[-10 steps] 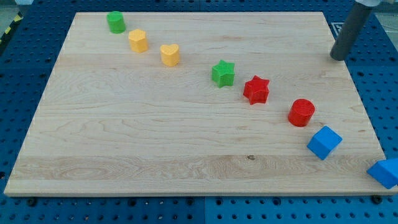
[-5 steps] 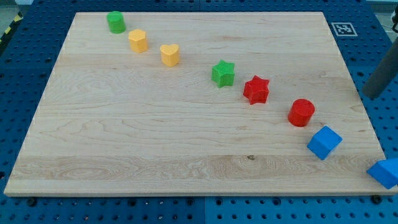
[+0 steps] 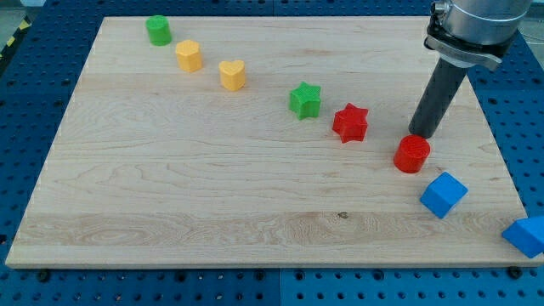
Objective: Place the red circle at the bottom center of the board
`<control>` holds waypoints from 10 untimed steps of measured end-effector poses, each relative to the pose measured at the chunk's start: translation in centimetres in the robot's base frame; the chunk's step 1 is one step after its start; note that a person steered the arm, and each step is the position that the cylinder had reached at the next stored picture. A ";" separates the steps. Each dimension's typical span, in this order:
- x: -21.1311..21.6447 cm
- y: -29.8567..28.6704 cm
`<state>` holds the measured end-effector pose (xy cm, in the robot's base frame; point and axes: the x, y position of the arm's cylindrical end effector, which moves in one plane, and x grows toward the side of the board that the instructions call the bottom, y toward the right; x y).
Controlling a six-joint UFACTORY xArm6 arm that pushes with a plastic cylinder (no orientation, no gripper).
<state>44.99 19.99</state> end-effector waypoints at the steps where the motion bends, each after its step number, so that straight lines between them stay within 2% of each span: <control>1: 0.6 5.4; 2: 3.4 7.3; 3: 4.1 5.4; 5: 4.1 -8.0; 8: 2.3 -11.8; 9: 6.4 -13.9; 10: 7.0 -14.0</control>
<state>52.02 6.01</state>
